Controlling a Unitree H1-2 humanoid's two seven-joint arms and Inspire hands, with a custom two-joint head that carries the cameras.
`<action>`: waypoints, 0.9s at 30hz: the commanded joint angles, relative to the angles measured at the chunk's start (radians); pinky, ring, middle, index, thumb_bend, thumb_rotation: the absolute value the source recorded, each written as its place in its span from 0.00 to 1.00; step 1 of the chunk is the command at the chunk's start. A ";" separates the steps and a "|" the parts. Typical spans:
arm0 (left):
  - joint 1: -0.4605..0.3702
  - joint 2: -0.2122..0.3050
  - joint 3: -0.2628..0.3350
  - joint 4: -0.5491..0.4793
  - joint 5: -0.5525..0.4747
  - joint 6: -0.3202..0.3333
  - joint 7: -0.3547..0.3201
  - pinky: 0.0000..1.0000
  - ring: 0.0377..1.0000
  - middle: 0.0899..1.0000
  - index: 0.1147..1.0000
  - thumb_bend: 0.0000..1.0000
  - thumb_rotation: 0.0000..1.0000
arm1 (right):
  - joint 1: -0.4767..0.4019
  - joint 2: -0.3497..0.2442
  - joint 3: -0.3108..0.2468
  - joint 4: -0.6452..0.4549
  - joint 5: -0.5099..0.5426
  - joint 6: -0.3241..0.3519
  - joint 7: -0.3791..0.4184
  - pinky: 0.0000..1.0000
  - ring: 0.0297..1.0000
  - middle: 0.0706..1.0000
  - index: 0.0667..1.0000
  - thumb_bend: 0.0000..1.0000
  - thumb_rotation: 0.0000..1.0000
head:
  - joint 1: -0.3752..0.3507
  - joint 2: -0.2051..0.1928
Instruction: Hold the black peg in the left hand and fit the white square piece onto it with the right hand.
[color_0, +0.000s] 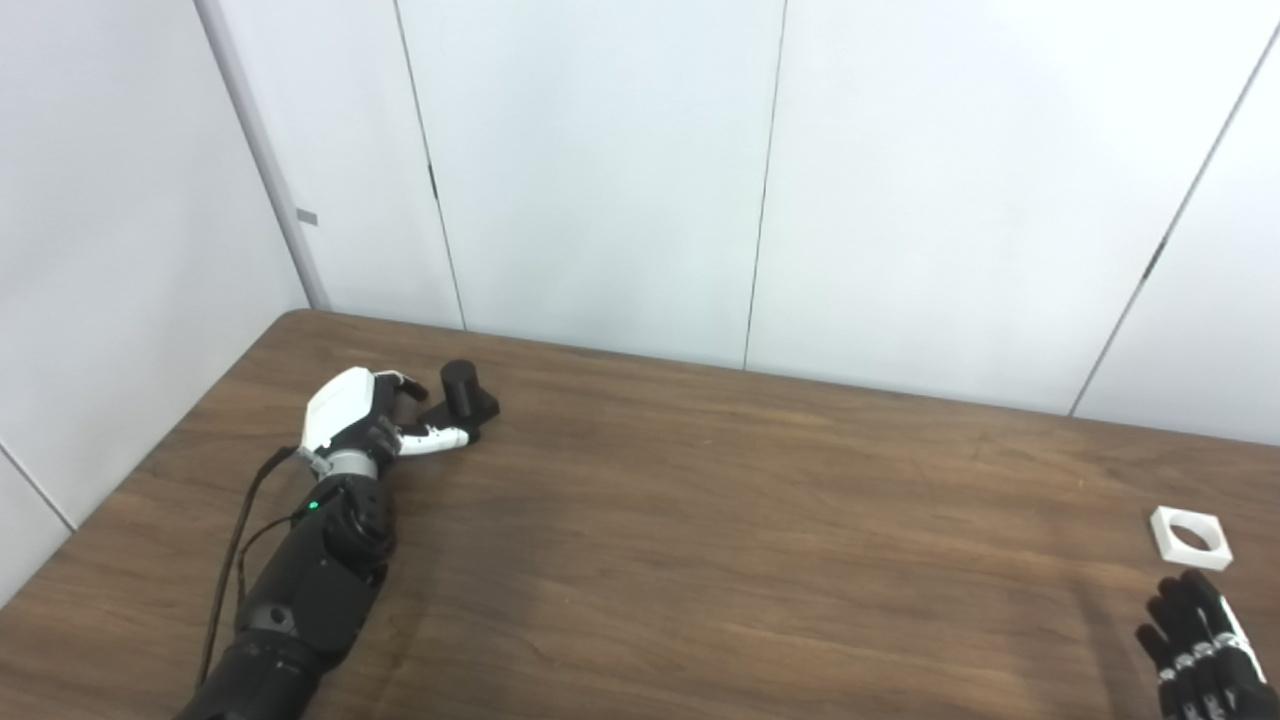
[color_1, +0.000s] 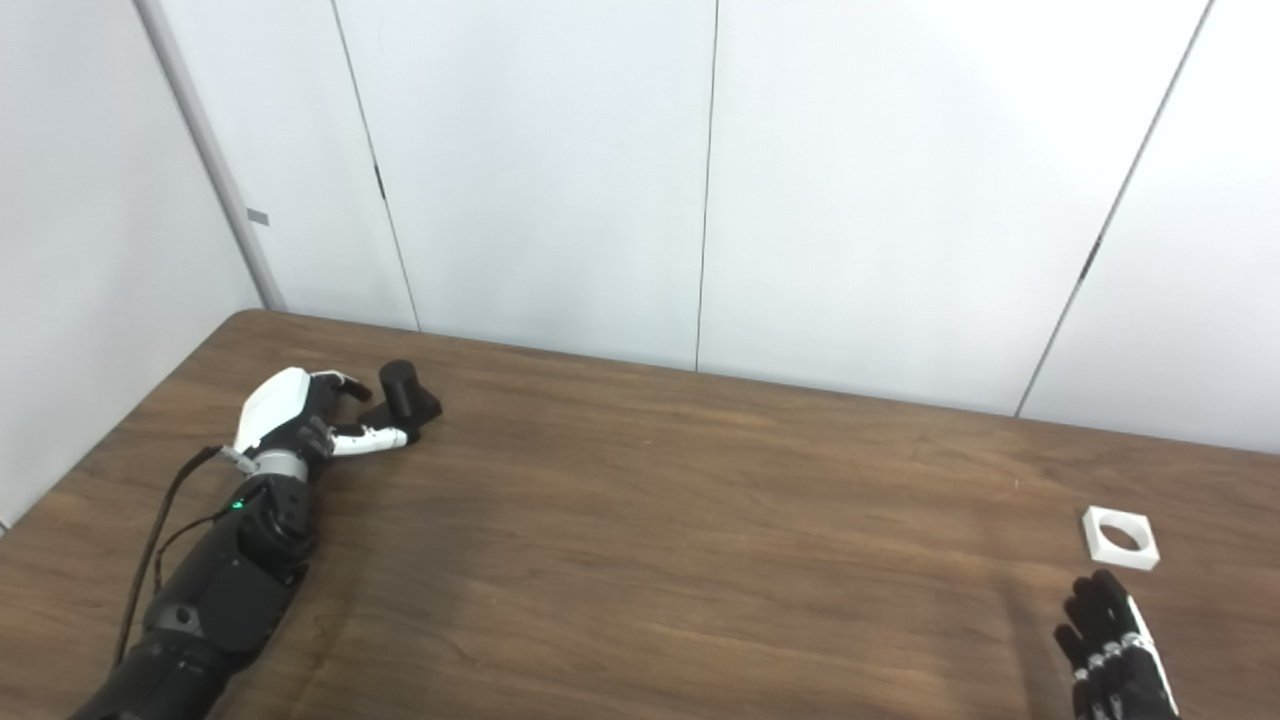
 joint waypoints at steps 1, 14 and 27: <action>-0.029 0.016 0.001 0.003 -0.001 -0.002 0.006 1.00 0.93 0.84 0.57 0.83 0.25 | 0.074 0.017 0.003 0.095 0.003 -0.006 0.005 0.95 0.95 0.93 0.92 0.70 0.87 | 0.001 0.003; -0.018 0.020 0.010 0.012 -0.032 -0.067 0.038 0.87 0.85 0.75 0.42 0.53 0.06 | 0.073 0.012 0.004 0.089 0.007 -0.015 0.011 0.97 0.96 0.94 0.94 0.67 0.89 | 0.001 0.010; -0.005 0.016 -0.003 -0.008 -0.053 -0.087 -0.003 0.69 0.79 0.72 0.42 0.52 0.05 | 0.074 0.012 0.007 0.082 -0.017 -0.005 0.001 0.95 0.96 0.93 0.94 0.71 0.92 | -0.012 0.016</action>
